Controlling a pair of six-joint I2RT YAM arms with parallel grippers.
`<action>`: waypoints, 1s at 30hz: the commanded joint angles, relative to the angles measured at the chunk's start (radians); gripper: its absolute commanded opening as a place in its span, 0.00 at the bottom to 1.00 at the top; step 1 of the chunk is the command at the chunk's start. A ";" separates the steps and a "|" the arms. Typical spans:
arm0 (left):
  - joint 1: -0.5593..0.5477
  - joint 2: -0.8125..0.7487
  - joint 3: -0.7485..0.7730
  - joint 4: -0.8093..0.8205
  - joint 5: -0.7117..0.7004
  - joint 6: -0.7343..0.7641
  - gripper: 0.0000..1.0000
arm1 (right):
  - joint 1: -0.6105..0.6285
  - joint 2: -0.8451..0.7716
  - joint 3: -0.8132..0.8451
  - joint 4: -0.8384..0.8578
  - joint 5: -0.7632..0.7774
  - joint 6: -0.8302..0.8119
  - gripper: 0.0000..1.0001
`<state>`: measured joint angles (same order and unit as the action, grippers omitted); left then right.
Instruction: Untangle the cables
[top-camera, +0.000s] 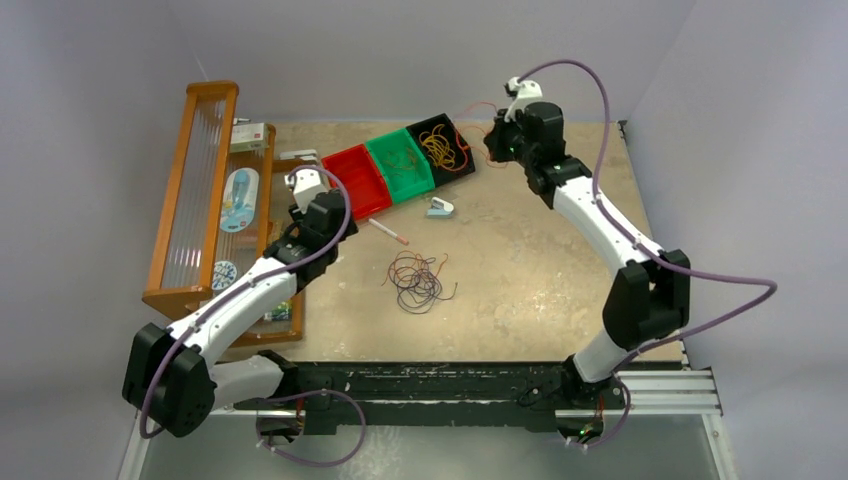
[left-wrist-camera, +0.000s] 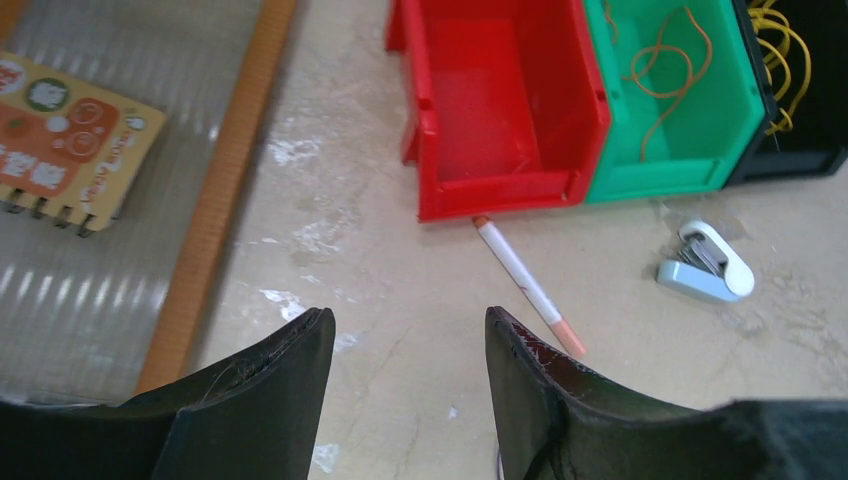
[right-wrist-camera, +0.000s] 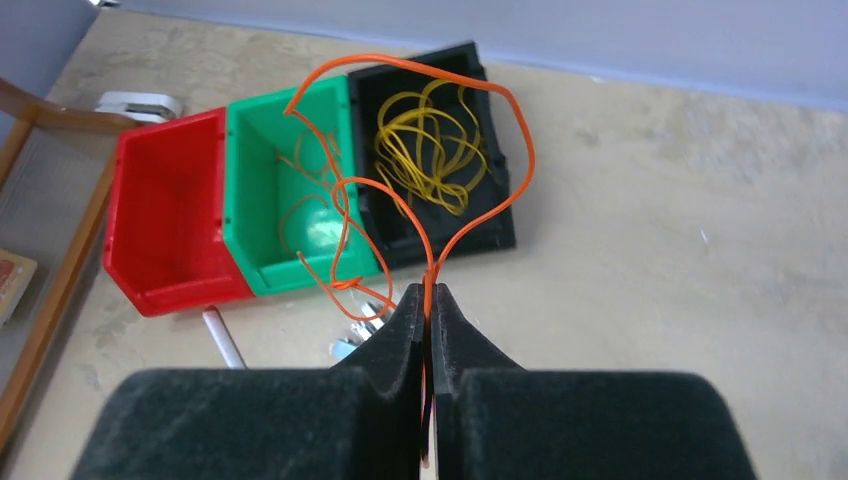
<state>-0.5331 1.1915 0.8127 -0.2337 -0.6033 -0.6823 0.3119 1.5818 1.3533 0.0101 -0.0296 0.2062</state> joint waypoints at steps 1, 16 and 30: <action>0.056 -0.058 0.022 -0.051 0.019 -0.024 0.57 | 0.050 0.084 0.151 0.047 -0.078 -0.101 0.00; 0.079 -0.188 0.073 -0.185 -0.097 0.057 0.57 | 0.220 0.559 0.664 -0.110 0.260 -0.201 0.00; 0.079 -0.221 0.089 -0.207 -0.150 0.108 0.57 | 0.300 0.799 0.910 -0.169 0.202 -0.203 0.00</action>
<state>-0.4603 0.9852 0.8669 -0.4461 -0.7300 -0.5930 0.6014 2.3642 2.1731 -0.1566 0.1890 0.0143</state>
